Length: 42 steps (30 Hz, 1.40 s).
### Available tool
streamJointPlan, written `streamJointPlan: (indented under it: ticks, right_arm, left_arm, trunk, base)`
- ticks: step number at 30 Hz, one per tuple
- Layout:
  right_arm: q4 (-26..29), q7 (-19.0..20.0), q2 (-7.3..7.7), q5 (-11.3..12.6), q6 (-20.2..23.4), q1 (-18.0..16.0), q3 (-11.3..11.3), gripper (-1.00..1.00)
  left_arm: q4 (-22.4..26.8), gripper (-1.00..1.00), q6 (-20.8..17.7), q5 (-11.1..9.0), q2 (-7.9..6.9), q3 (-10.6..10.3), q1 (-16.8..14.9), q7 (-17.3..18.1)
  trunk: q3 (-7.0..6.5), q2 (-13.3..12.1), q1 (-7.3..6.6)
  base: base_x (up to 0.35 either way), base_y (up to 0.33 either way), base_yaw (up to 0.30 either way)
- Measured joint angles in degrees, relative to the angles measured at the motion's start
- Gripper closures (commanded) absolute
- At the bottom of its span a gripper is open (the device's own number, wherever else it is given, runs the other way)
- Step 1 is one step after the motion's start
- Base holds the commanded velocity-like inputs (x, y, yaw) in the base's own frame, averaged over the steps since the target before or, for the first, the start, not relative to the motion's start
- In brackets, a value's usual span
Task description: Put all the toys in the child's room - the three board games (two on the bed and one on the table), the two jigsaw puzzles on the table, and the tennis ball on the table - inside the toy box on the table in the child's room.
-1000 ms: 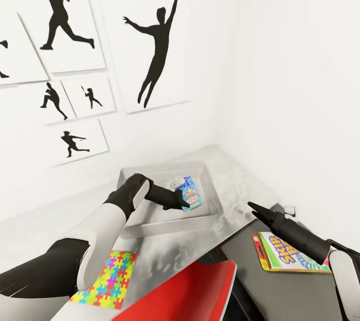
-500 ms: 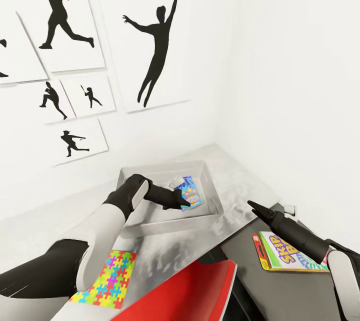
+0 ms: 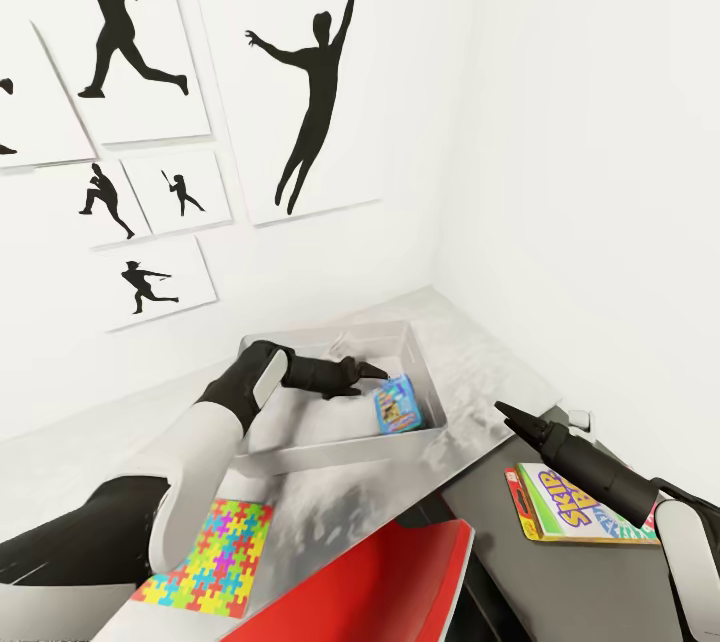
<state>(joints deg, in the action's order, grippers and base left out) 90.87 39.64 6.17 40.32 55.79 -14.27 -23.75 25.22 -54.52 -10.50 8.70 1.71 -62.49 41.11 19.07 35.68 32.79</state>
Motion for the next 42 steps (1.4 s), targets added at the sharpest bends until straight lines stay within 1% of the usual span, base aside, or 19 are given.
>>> streamJointPlan:
  ticks: [3, 7, 12, 13, 16, 17, 18, 20, 22, 23, 26, 28, 31, 32, 35, 38, 39, 40, 42]
  right_arm:
    - [-0.06, -0.02, -0.01, -0.01, 0.00, 0.00, 0.00, -1.00]
    - [-0.06, -0.02, -0.01, -0.07, 0.00, 0.00, 0.01, -1.00]
    - [-0.08, -0.02, -0.01, -0.09, 0.00, 0.00, 0.01, -1.00]
    - [-0.08, -0.02, -0.01, -0.06, 0.00, 0.00, 0.01, -1.00]
    - [-0.08, 0.04, 0.05, -0.07, 0.00, 0.00, 0.01, -1.00]
    - [-0.06, 0.06, 0.07, -0.07, 0.00, 0.00, 0.01, -1.00]
    - [-0.07, 0.07, 0.04, -0.06, 0.00, 0.00, 0.01, -1.00]
    - [-0.06, 0.07, 0.01, -0.08, 0.00, 0.00, -0.01, -1.00]
    - [-0.02, 0.12, 0.03, -0.04, 0.00, 0.00, -0.04, -1.00]
    - [-0.02, 0.13, 0.02, -0.03, 0.00, 0.00, -0.05, -1.00]
    - [-0.01, 0.24, 0.01, -0.01, 0.00, 0.00, -0.07, -1.00]
    - [-0.01, 0.32, 0.00, -0.01, 0.00, 0.00, -0.12, -1.00]
    - [0.00, 0.41, -0.04, -0.01, 0.00, 0.00, -0.16, -1.00]
    - [0.00, 0.42, -0.04, 0.00, 0.00, 0.00, -0.16, -1.00]
    - [0.00, 0.85, -0.05, 0.01, -0.23, 0.00, -0.17, -1.00]
    - [0.00, 1.66, -0.03, -0.01, -0.91, 0.00, -0.17, -1.00]
    - [0.00, 2.06, -0.02, -0.02, -1.26, 0.00, -0.16, -1.00]
    - [0.00, 2.23, -0.02, -0.03, -1.42, 0.00, -0.14, -1.00]
    - [0.01, 2.58, -0.02, -0.05, -1.76, 0.00, -0.11, -1.00]
  left_arm:
    - [0.01, -1.00, 0.95, -0.18, -0.99, 0.87, 0.03, 0.72]
    - [-0.02, -1.00, 1.10, -0.38, -2.31, 2.04, 0.07, 1.88]
    - [-0.03, -1.00, 1.33, -0.37, -3.93, 2.08, 0.74, 3.47]
    - [0.00, -1.00, 1.38, -0.39, -6.14, 2.11, 0.95, 10.29]
    - [0.07, -1.00, 1.53, -0.23, -8.17, 2.06, 1.52, 17.80]
    - [0.24, -1.00, 1.57, 0.12, -8.94, 2.24, 2.02, 21.79]
    - [0.54, -1.00, 1.62, 0.20, -9.57, 2.15, 2.38, 24.35]
    - [1.72, -1.00, 1.71, 0.30, -10.86, 2.00, 3.25, 28.83]
    - [4.17, -1.00, 1.78, 0.31, -11.83, 1.90, 4.59, 32.47]
    - [5.05, -1.00, 1.79, 0.32, -12.07, 1.88, 4.99, 33.26]
    - [10.84, -1.00, 1.46, 0.32, -13.32, 1.85, 7.70, 36.46]
    - [13.68, -1.00, 1.26, 0.29, -13.90, 1.88, 9.03, 37.62]
    - [17.58, -1.00, 0.87, 0.21, -15.50, 1.89, 10.99, 40.47]
    - [18.01, -1.00, 0.84, 0.22, -15.81, 1.89, 11.20, 41.13]
    - [19.58, -1.00, 0.75, 0.20, -17.84, 1.88, 11.86, 45.18]
    - [20.00, -1.00, 0.79, 0.20, -19.37, 1.86, 12.02, 47.49]
    - [20.19, -1.00, 0.96, 0.18, -20.17, 1.85, 12.08, 48.53]
    - [20.42, -1.00, 1.07, 0.19, -20.64, 1.85, 12.15, 48.67]
    - [22.76, -1.00, 1.35, 0.22, -22.36, 1.84, 13.22, 48.67]
  trunk:
    - [0.00, 0.00, 0.00]
    - [0.00, 0.00, 0.00]
    - [0.00, 0.00, 0.00]
    - [0.00, 0.00, 0.00]
    - [0.00, 0.00, 0.00]
    - [0.00, 0.00, 0.00]
    - [0.00, 0.00, 0.00]
    - [0.00, 0.00, 0.00]
    - [0.00, 0.00, 0.00]
    - [0.00, 0.00, 0.00]
    - [0.00, 0.00, 0.00]
    - [0.00, 0.00, 0.00]
    - [0.00, 0.01, 0.02]
    - [-0.01, 0.01, 0.03]
    - [-0.16, 0.00, 0.02]
    - [-0.38, 0.00, 0.01]
    - [-0.47, 0.01, 0.00]
    - [-0.55, 0.01, 0.01]
    - [-0.73, 0.01, 0.00]
  base:
    - [0.000, 0.000, 0.000]
    - [0.000, 0.000, 0.000]
    - [0.000, 0.000, 0.000]
    - [0.000, 0.000, 0.000]
    - [0.000, 0.000, 0.000]
    - [0.000, 0.000, 0.000]
    - [0.000, 0.000, 0.000]
    - [0.000, 0.000, 0.000]
    - [0.000, 0.000, 0.000]
    - [0.000, 0.000, 0.000]
    - [0.000, 0.000, 0.000]
    - [-0.027, 0.000, 0.000]
    - [-0.169, 0.000, 0.000]
    - [-0.252, 0.000, 0.000]
    - [-0.246, 0.000, 0.000]
    - [-0.112, 0.000, 0.000]
    - [-0.059, 0.000, 0.000]
    - [-0.038, 0.000, 0.000]
    - [-0.020, 0.000, 0.000]
